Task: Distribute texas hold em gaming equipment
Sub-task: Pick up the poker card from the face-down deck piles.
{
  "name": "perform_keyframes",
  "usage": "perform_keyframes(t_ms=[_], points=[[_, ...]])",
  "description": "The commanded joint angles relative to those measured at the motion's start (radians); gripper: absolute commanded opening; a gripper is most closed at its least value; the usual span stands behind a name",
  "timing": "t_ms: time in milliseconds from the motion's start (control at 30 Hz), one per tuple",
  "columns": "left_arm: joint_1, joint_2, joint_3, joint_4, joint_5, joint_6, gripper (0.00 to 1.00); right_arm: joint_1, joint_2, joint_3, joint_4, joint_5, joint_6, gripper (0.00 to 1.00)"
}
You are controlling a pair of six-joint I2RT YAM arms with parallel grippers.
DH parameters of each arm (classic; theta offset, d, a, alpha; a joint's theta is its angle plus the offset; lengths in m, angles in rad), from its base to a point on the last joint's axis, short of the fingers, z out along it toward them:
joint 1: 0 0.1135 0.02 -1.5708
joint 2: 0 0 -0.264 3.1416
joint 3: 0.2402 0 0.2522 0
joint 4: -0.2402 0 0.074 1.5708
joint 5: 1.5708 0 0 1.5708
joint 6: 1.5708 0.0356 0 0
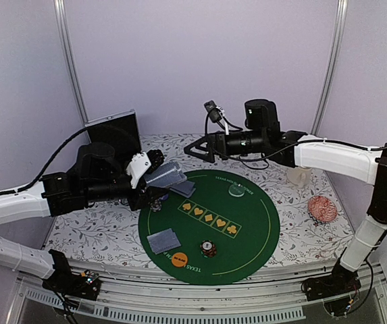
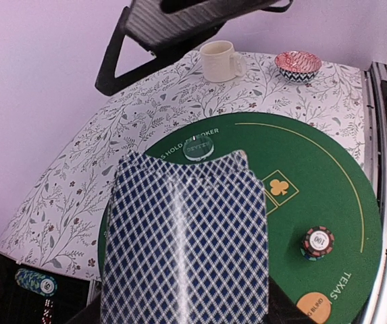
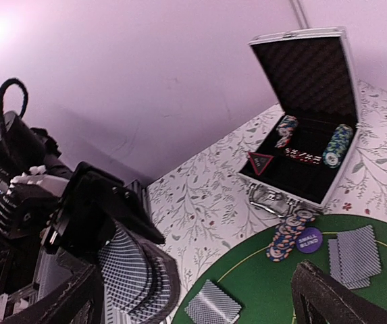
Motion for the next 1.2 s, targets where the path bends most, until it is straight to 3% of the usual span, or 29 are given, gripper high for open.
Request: perform_keyframes(t_ms=[0, 267, 733, 933, 1167], points=[[-0.008, -0.002, -0.004, 0.032, 0.007, 0.011, 0.51, 0.069, 0.043, 0.07, -0.107, -0.115, -0.103, 0.99], [-0.009, -0.009, -0.004, 0.032, 0.01, 0.01, 0.51, 0.129, 0.192, 0.268, -0.305, 0.035, -0.203, 0.99], [-0.008, -0.014, -0.004, 0.032, 0.011, 0.01, 0.51, 0.11, 0.131, 0.233, -0.393, 0.164, -0.256, 0.85], [-0.009, -0.009, -0.004, 0.033, 0.013, 0.009, 0.51, 0.107, 0.113, 0.241, -0.406, 0.12, -0.259, 0.72], [-0.008, -0.01, -0.004, 0.032, 0.009, 0.009, 0.51, 0.106, 0.093, 0.246, -0.417, 0.091, -0.265, 0.49]])
